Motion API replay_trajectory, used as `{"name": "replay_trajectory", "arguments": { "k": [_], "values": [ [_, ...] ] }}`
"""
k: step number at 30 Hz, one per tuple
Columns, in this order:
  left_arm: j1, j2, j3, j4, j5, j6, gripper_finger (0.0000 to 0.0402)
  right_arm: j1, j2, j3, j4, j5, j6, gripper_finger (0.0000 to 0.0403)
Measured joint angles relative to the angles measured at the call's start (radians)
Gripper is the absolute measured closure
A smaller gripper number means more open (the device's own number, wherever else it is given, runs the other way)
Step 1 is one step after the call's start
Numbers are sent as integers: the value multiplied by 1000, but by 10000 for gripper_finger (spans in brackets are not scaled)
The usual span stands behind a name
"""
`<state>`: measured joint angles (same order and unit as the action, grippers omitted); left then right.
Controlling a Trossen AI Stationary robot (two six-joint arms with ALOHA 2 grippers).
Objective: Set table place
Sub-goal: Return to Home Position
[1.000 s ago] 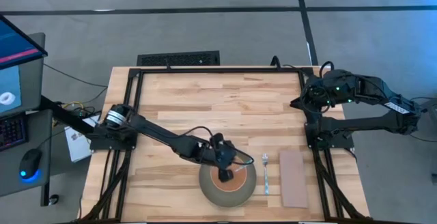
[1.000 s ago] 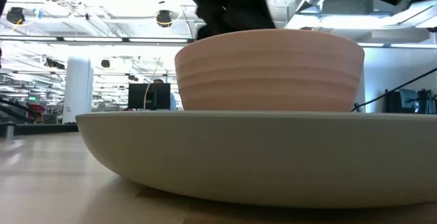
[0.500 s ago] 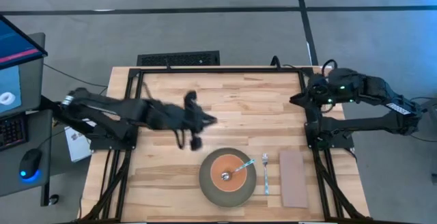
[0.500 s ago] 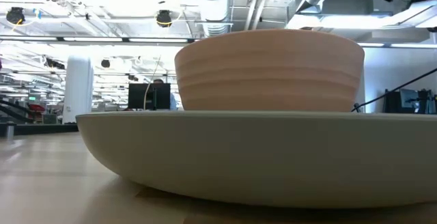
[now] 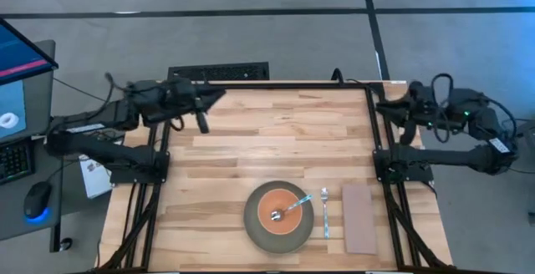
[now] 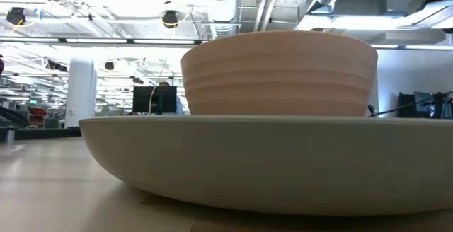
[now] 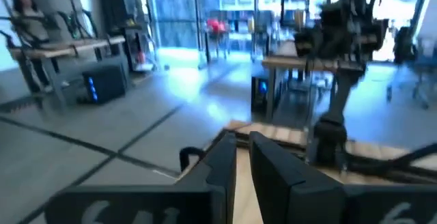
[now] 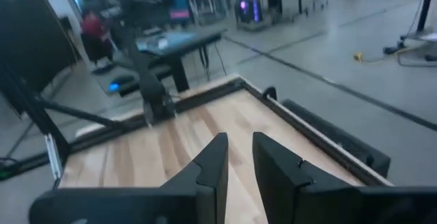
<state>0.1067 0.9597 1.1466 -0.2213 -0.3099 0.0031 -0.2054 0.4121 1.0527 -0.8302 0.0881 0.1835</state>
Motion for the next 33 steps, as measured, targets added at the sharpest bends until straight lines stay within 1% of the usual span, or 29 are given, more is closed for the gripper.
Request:
{"name": "replay_trajectory", "arguments": {
  "k": [1,3,8,11,16,19,21,24,29,30,33],
  "values": [
    [19,-40,-47,27,17,-2,367,0,-36,-25,6,1,5,310],
    [57,-114,-137,59,20,-15,367,0,-104,-77,36,3,24,310],
    [140,-285,-316,57,32,-64,367,0,-250,-235,99,-5,78,310],
    [163,-381,-406,63,62,-83,367,0,-317,-335,141,-5,95,310],
    [170,-548,-560,54,62,-125,367,1,-410,-462,214,-10,96,310],
    [170,-645,-643,56,61,-148,367,1,-407,-496,206,-31,70,310],
    [170,-703,-697,54,59,-168,367,1,-404,-513,259,-40,53,310],
    [170,-796,-771,56,52,-193,367,1,-408,-547,291,-54,41,310],
    [170,-932,-856,53,36,-224,367,1,-409,-598,401,-54,13,310],
    [170,-955,-869,51,35,-225,367,1,-408,-610,416,-55,9,310],
    [170,-957,-888,49,34,-225,367,1,-410,-652,496,-64,-5,310]
  ]
}}
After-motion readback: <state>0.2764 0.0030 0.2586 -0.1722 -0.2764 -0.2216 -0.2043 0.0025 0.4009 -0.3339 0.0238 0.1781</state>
